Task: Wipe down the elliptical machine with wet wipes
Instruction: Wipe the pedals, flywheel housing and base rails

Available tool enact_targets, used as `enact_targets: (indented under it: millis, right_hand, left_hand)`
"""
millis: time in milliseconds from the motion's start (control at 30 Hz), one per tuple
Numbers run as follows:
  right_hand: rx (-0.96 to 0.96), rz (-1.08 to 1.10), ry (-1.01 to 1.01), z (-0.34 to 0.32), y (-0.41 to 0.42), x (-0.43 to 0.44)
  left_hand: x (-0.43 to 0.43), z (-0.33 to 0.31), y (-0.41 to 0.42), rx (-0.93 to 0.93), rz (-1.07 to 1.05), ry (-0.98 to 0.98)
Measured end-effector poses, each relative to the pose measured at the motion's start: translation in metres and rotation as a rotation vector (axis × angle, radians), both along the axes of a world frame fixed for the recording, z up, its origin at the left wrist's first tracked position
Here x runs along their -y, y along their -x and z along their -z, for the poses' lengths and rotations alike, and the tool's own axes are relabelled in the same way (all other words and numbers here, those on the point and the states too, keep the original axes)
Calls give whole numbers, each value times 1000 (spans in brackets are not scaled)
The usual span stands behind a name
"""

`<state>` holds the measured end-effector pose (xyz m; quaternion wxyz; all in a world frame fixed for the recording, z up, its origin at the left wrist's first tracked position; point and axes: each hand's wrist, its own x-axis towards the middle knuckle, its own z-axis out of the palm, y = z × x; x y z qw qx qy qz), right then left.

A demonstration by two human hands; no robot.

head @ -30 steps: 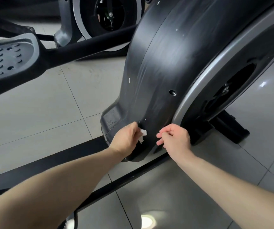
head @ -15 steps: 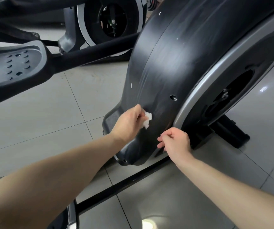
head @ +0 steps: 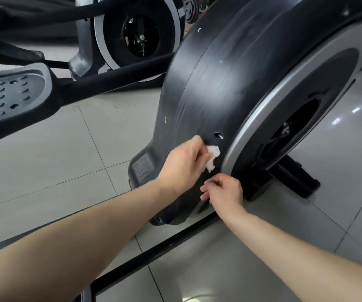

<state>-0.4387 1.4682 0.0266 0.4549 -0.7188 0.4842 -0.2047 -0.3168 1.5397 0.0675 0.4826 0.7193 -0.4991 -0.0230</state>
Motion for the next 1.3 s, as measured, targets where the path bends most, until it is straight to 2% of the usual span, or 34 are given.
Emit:
enact_targets:
  millis: [67, 167, 300, 400, 500, 633, 700, 800, 967, 1133, 1300]
  right_hand:
    - [18, -18, 22, 0, 1, 3]
    - [37, -33, 42, 2, 4, 4]
    - [60, -38, 19, 8, 7, 4]
    - [53, -29, 2, 7, 8, 7]
    - [31, -33, 5, 11, 10, 7]
    - [11, -4, -26, 20, 8, 7]
    - [0, -9, -34, 25, 8, 7]
    - [-39, -15, -34, 30, 6, 6]
    - [-92, -55, -37, 41, 5, -3]
    - [-134, -70, -20, 40, 3, -5]
    - [-157, -55, -24, 36, 0, -6]
  left_hand:
    - [6, -28, -7, 117, -28, 96]
    - [14, -40, -13, 239, -14, 104]
    - [16, -11, -18, 356, 11, 220]
    - [11, 20, -27, 425, 64, 151]
    - [-5, 59, -34, 385, 69, 3]
    - [-24, 114, -33, 158, -26, -364]
    - [-30, 130, -31, 68, -38, -389]
    - [-37, 139, -26, 125, 43, -466]
    - [-40, 144, -14, 277, 46, -593]
    - [-29, 125, -5, 367, 135, -583]
    - [-17, 106, -24, 276, 80, -382]
